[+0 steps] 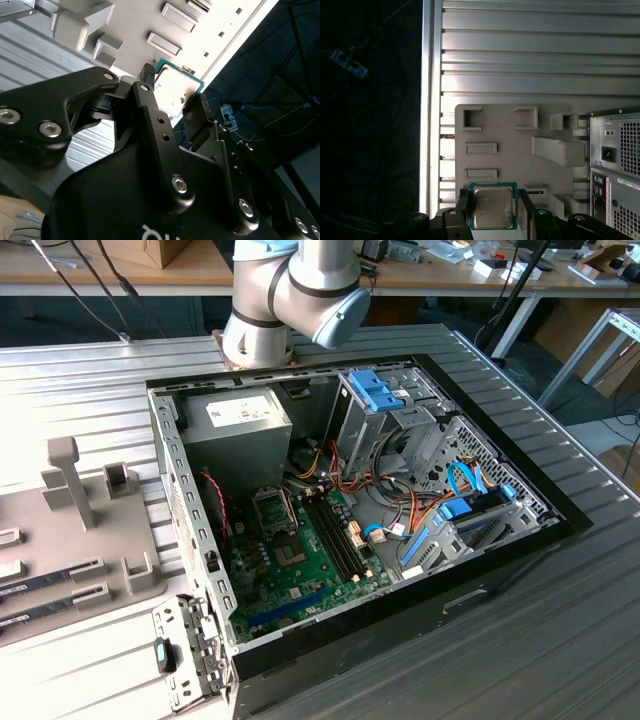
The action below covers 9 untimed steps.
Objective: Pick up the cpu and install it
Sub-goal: 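Pick up the cpu and move it towards the insertion slot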
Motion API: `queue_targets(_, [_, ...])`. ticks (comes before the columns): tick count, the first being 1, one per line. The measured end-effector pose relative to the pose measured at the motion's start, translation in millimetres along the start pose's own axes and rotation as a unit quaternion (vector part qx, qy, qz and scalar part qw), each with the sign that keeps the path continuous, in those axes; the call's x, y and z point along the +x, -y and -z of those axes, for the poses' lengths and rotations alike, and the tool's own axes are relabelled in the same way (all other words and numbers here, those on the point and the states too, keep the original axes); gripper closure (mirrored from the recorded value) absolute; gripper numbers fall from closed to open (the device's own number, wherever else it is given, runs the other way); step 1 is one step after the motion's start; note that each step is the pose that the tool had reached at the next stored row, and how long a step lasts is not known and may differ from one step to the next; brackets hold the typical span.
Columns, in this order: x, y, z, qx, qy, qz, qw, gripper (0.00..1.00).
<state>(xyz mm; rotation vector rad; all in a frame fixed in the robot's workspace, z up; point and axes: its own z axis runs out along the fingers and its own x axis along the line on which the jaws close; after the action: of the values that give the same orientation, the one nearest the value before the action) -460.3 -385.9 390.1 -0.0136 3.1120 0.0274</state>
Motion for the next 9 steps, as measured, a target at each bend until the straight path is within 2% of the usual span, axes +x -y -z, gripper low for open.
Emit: queue_targets(9, [-0.2, -0.1, 7.3, 0.0000, 0.0000, 0.000, 1.00000, 0.53])
